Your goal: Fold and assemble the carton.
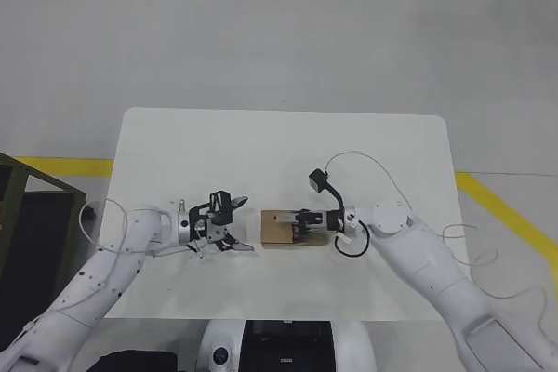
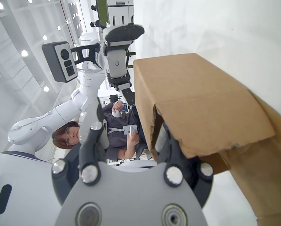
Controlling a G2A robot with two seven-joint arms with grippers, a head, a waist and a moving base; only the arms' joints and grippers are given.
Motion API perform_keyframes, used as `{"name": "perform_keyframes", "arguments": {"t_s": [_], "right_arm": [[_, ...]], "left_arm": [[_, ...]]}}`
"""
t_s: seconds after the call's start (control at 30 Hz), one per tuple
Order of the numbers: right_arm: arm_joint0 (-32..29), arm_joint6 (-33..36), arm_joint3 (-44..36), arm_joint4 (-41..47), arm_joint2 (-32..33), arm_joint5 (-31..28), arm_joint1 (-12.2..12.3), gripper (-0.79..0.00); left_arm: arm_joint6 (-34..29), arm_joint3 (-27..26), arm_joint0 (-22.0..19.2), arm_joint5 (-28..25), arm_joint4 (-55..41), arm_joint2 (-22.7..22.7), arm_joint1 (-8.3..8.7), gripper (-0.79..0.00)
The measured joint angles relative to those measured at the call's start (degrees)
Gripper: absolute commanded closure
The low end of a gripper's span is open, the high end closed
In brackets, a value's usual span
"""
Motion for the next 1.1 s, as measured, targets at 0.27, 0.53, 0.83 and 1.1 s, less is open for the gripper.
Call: {"name": "perform_keyframes", "arguments": {"t_s": [0.27, 0.53, 0.83, 1.1], "right_arm": [[-6.4, -0.8, -7.9, -2.2, 6.6, -1.4, 3.1, -0.785], [-16.9, -2.9, -22.9, -6.9, 16.6, -0.3, 7.2, -0.785], [-27.2, -4.3, -36.6, -10.3, 25.7, 1.0, 9.9, -0.785], [-30.7, -6.1, -39.5, -12.1, 26.9, 0.9, 10.5, -0.785]], "left_arm": [[4.3, 3.7, -3.3, 0.7, 2.3, 3.9, -1.3, -0.785], [11.1, 8.0, -6.8, 3.0, 5.9, 8.8, -3.01, -0.785], [15.7, 13.6, -10.6, 5.7, 7.6, 13.8, -5.33, -0.785], [17.8, 15.0, -11.3, 7.6, 8.2, 15.4, -6.15, -0.785]]}}
